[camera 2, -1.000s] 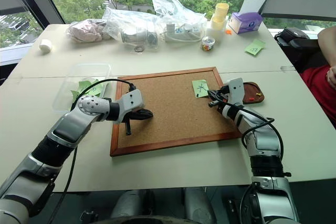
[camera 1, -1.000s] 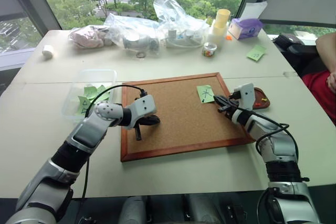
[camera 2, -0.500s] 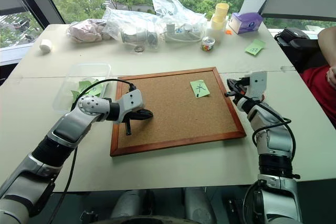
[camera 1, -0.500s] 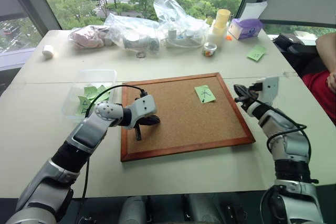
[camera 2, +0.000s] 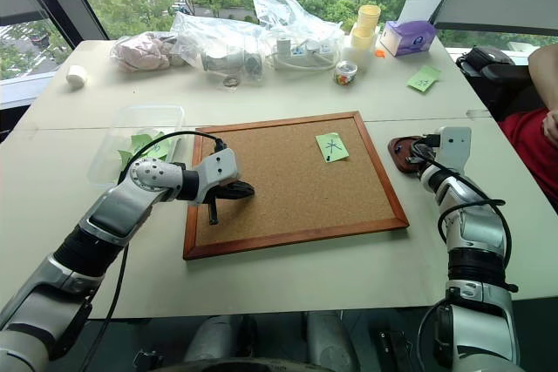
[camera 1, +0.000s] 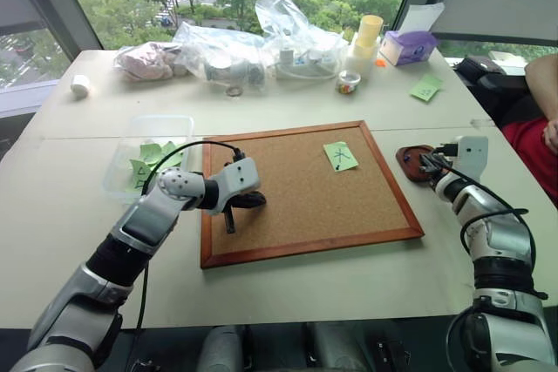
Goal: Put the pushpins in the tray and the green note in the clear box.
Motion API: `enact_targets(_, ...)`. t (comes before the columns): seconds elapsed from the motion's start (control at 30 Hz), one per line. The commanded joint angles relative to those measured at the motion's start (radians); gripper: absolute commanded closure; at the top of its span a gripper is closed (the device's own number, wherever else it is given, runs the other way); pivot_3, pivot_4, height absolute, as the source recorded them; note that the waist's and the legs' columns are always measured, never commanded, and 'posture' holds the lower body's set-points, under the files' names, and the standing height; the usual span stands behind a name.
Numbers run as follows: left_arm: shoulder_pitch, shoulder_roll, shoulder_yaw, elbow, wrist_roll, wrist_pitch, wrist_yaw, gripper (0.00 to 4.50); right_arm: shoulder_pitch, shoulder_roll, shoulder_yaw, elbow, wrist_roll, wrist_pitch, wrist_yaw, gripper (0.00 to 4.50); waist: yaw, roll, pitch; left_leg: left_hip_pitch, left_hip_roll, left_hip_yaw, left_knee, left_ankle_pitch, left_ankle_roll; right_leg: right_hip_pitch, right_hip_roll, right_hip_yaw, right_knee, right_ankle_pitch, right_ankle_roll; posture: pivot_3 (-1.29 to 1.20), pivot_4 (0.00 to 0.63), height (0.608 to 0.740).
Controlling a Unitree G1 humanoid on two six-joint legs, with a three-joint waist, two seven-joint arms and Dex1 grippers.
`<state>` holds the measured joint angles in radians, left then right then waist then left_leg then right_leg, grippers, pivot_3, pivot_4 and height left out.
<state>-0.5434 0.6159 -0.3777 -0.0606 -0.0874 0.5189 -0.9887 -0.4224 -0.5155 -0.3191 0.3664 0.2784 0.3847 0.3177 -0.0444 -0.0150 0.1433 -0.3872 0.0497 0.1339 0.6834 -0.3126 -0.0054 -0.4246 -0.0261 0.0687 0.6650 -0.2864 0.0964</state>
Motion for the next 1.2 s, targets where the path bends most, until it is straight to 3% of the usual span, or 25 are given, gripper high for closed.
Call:
enact_targets(0.03,0.024,0.007,-0.03,0.026,0.031,0.02,-0.009,4.5,-0.017,-0.008,-0.023,-0.004,0.003,-0.023,-0.007,2.03,0.0,0.0,0.0,0.0,0.0,0.0,0.0,0.0,0.0,0.0,0.0,0.0,0.0,0.0,0.0,0.0,0.15,0.738)
enact_targets(0.13,0.025,0.008,-0.029,0.026,0.031,0.021,-0.009,4.5,-0.019,-0.005,-0.034,-0.007,0.014,-0.021,-0.013,0.37,0.0,0.0,0.0,0.0,0.0,0.0,0.0,0.0,0.0,0.0,0.0,0.0,0.0,0.0,0.0,0.0,0.15,0.738)
enact_targets(0.17,0.026,0.008,-0.029,0.026,0.031,0.021,-0.008,4.5,-0.02,-0.004,-0.037,-0.01,0.018,-0.02,-0.014,0.04,0.0,0.0,0.0,0.0,0.0,0.0,0.0,0.0,0.0,0.0,0.0,0.0,0.0,0.0,0.0,0.0,0.15,0.738)
enact_targets(1.0,0.03,0.006,-0.032,0.027,0.035,0.017,-0.006,4.5,-0.106,0.037,-0.18,-0.035,0.237,0.056,-0.036,0.04,0.0,0.0,0.0,0.0,0.0,0.0,0.0,0.0,0.0,0.0,0.0,0.0,0.0,0.0,0.0,0.0,0.15,0.738)
enact_targets(1.2,0.033,0.004,-0.033,0.024,0.036,0.017,-0.004,4.5,-0.07,0.0,-0.104,-0.026,0.139,0.018,-0.031,0.04,0.0,0.0,0.0,0.0,0.0,0.0,0.0,0.0,0.0,0.0,0.0,0.0,0.0,0.0,0.0,0.0,0.15,0.738)
